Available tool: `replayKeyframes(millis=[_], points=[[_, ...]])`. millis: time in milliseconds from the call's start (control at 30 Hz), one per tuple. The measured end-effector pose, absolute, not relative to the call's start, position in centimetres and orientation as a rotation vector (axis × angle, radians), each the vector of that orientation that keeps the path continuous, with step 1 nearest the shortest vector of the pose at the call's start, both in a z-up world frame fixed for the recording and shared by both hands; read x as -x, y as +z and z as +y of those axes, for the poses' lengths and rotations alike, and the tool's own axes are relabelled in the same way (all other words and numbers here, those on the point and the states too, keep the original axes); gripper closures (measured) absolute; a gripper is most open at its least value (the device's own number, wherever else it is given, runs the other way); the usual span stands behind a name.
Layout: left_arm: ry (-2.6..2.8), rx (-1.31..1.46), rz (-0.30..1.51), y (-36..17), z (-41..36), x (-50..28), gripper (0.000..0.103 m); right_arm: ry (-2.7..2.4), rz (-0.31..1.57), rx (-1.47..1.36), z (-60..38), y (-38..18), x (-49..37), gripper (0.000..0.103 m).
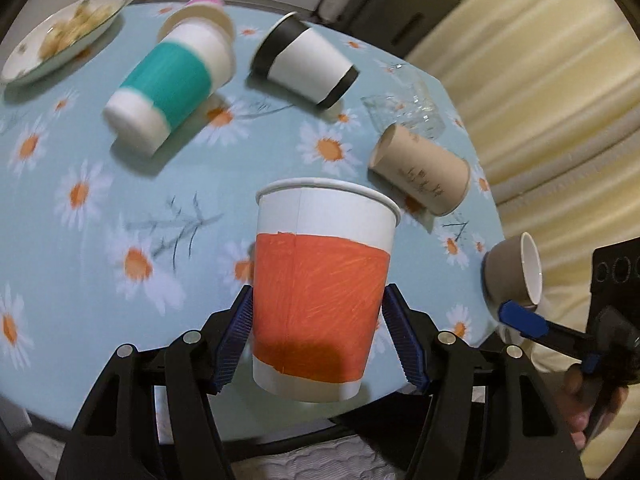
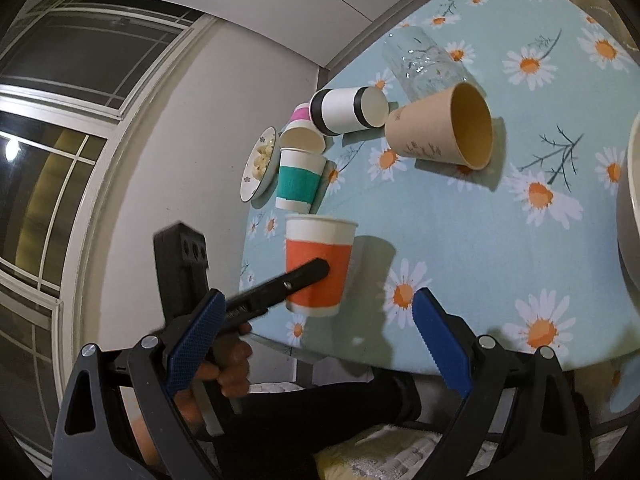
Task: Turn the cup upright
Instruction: 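Lift the held orange cup and rotate it so its rim faces up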
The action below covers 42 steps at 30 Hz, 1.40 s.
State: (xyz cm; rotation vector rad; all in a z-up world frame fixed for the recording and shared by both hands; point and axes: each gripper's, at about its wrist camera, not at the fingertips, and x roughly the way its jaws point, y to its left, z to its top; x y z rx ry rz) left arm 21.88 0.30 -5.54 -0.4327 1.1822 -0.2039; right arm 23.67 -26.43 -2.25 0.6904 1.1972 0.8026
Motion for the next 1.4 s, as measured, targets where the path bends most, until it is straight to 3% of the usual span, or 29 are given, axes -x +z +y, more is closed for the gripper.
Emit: replayKeyframes(millis=[600,700,1400], points=[[-0.067,0.574,1.138,-7.4,0.4,-18.5,0.039,0.78,1.221,-0.673,-27.0,-2.5,-22.7,0.01],[-0.051,0.574,1.143,-7.4,0.5,-18.5,0.025,0.762,1.222,-0.678,-27.2,-2.5,-22.9,0.01],[-0.08,0.61,1.079,-5.6,2.9,-16.3,0.025,0.775,1.292,-0.59,-24.3,-4.3,-23.0,0.01]])
